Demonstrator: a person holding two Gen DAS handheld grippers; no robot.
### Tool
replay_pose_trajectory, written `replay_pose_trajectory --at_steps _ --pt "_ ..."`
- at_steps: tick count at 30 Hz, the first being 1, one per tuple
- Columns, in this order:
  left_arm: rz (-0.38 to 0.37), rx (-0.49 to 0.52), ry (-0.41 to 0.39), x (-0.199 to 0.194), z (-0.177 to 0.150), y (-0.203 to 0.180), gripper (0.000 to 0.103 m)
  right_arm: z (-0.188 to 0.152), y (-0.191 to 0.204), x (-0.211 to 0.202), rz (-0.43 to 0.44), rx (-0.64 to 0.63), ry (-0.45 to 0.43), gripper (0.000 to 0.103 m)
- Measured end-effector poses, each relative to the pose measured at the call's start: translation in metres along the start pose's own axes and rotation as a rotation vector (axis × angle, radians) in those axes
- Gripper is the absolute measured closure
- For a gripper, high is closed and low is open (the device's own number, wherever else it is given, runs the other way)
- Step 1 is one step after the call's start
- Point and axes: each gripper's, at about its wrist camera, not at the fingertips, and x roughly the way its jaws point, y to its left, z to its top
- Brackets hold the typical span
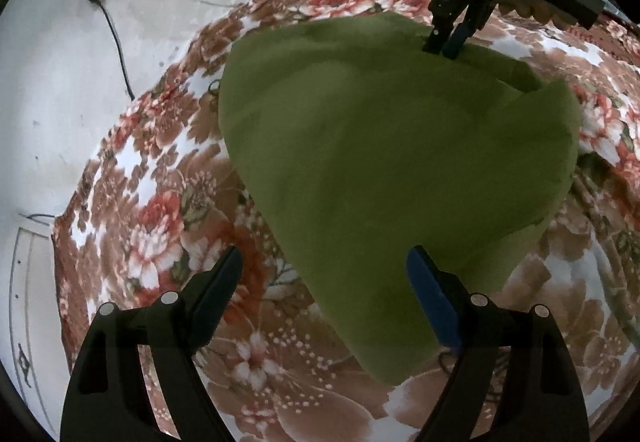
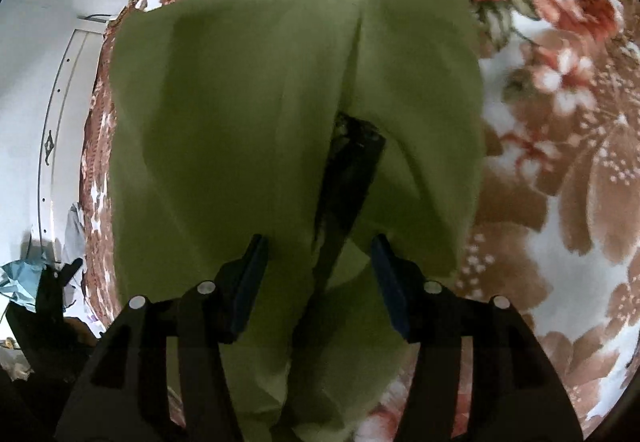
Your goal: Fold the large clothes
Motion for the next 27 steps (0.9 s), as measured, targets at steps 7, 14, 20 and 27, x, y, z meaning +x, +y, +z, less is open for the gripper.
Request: replay_pose_trajectory --at_steps 7,14,20,27 --pt "-0.018 -0.045 0.004 0.009 -0.001 0.009 0.02 0.015 0.036 0.0 0.09 -0.058 0.019 0.048" --pt "-0.045 -0.1 0.014 0.012 -0.005 0.014 0.02 0.027 0.025 0.03 0.212 0.042 0.057 0.042" --pt "-0.071 -0.151 0.007 0.011 -0.01 0.021 0.02 0.02 0.037 0.024 0.25 -0.012 0.064 0.086" --pt "-0.11 -0.22 -0.038 0.004 -0.004 0.031 0.02 0.01 0.052 -0.031 0.293 -0.046 -0.025 0.094"
